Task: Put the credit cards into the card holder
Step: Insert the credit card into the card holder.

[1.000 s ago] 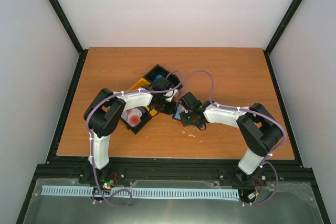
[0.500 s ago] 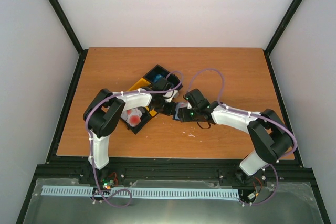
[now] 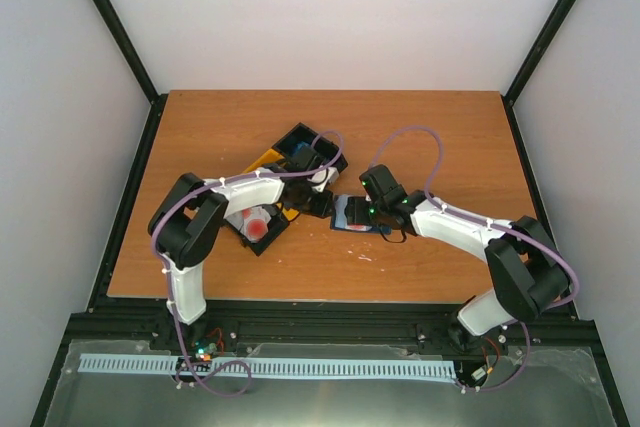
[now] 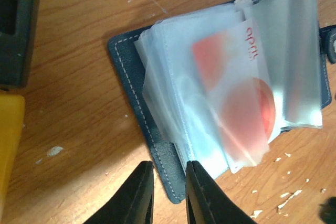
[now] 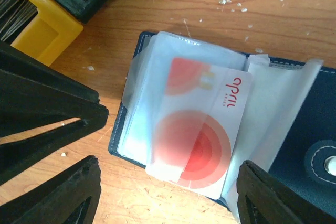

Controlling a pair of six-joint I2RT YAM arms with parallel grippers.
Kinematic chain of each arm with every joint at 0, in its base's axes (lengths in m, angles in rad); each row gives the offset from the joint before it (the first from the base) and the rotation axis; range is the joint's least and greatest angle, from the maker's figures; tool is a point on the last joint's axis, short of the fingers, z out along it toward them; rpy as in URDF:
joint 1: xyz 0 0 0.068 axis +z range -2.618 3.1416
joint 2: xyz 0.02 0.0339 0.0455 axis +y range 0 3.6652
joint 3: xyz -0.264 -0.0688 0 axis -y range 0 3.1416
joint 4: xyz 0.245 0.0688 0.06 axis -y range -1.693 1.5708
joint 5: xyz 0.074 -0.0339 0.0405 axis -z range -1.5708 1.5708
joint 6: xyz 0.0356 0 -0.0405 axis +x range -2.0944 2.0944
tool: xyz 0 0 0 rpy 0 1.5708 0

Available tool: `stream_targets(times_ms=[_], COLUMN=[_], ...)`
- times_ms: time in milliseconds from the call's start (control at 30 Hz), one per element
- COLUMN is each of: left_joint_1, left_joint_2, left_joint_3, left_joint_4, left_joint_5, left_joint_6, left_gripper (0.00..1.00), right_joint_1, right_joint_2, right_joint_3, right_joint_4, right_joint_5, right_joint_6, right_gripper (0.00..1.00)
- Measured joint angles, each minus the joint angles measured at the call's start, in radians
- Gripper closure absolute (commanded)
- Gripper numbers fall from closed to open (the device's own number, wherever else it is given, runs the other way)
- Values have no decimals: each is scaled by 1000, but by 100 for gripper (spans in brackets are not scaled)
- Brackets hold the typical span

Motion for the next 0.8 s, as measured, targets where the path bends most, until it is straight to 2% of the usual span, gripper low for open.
stream_targets(times_ms=[200, 500, 800], left_joint_1=[0, 0, 1], left_joint_2=[-21, -42, -44], left_joint_3=[0, 0, -8], left_joint_4=[0, 3, 24], left_joint_5=[2, 23, 82], left_joint_6=[-11, -22, -22], left_gripper=[80, 80, 85], right_joint_1=[-1, -1, -2], right_joint_2=[12, 110, 158], right_joint_3=[-1, 53, 56], right_joint_4=[-16, -36, -61], right_joint_5=[-25, 10, 36], right_joint_6=[-3, 39, 111], right_gripper=[29, 42, 49])
